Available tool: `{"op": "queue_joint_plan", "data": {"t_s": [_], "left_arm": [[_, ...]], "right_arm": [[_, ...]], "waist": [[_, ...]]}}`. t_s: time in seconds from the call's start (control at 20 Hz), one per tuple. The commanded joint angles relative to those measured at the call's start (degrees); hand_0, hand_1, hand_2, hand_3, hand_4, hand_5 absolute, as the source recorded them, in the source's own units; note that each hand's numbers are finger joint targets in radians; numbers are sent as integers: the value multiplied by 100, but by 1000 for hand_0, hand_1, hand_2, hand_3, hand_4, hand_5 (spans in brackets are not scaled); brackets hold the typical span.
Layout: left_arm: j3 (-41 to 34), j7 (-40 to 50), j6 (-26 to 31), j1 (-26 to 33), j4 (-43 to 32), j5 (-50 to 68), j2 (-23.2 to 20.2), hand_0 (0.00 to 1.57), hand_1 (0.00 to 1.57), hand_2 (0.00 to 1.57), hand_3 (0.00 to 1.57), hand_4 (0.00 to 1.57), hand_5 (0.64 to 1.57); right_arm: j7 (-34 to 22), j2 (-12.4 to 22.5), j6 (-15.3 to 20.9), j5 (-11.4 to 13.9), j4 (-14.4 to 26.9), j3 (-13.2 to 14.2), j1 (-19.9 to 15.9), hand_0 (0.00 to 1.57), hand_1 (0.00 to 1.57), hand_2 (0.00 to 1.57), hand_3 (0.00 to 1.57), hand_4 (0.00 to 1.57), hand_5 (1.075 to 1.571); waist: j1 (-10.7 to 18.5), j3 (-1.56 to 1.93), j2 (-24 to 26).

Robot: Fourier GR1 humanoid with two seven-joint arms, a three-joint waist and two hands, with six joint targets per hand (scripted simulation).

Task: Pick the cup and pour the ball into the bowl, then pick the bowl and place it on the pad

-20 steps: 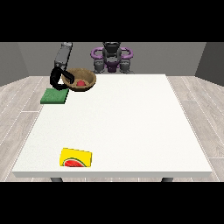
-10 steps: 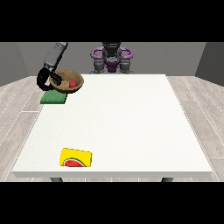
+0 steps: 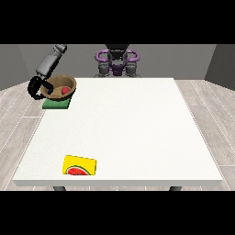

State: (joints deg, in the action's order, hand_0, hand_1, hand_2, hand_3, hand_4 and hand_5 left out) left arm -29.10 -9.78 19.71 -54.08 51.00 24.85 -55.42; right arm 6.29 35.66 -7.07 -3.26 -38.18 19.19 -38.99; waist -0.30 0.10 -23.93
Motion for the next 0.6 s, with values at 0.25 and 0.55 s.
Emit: {"op": "queue_joint_plan", "data": {"t_s": [0.25, 0.55], "left_arm": [[-19, 550, -219, -234, 792, 418, -13, 0, 0, 0, 0, 0, 1528], [14, 590, -208, 154, 512, 348, 29, 0, 0, 0, 0, 0, 1532]], "right_arm": [[645, 594, -207, 139, 872, 189, -367, 1571, 1571, 1571, 577, 1246, 1559], [315, 809, -530, 120, 894, 152, -290, 1571, 1571, 1571, 880, 1240, 1568]], "waist": [[122, 1, -400], [35, -9, 275]]}}
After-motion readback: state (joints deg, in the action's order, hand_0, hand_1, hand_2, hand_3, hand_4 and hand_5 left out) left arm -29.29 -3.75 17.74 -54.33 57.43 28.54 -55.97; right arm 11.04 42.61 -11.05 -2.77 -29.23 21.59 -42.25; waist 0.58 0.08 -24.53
